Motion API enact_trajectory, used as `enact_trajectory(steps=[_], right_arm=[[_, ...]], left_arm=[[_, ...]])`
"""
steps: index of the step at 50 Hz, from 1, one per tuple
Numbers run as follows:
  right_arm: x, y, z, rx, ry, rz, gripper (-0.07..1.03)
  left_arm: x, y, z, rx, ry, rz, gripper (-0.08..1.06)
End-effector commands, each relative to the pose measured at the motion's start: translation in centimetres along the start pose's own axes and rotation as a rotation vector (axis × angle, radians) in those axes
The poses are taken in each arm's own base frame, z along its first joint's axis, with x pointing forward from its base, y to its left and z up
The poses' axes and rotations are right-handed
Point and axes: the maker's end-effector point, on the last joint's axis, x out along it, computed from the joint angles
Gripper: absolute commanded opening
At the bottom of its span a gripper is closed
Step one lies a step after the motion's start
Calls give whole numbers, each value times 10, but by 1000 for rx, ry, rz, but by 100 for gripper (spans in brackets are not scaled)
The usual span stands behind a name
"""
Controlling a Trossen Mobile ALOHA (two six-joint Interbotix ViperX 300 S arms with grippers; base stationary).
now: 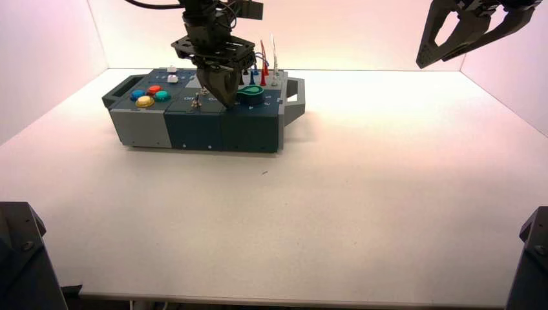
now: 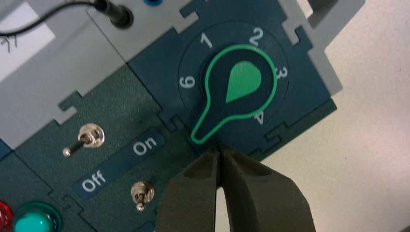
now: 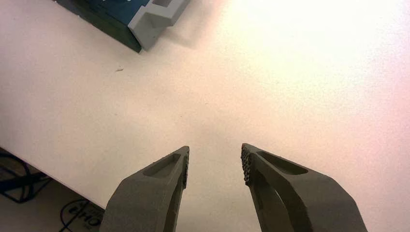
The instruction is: Turn the knob to position 5.
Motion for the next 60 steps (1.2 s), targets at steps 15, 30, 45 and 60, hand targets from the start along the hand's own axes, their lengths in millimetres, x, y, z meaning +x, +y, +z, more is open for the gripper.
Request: enact_trajectory(steps=[15, 30, 45, 60], right_arm=[[-3, 2, 7, -4, -23, 4, 57], [-3, 2, 7, -4, -23, 4, 57], [-4, 3, 7, -8, -26, 7, 58], [-5, 5, 8, -17, -31, 14, 58]], left_arm=[[-37, 4, -7, -17, -27, 4, -3], [-110, -3, -1, 2, -202, 32, -3], [-98, 11, 18, -44, -306, 66, -3], [-53, 24, 58, -76, -272, 58, -3]])
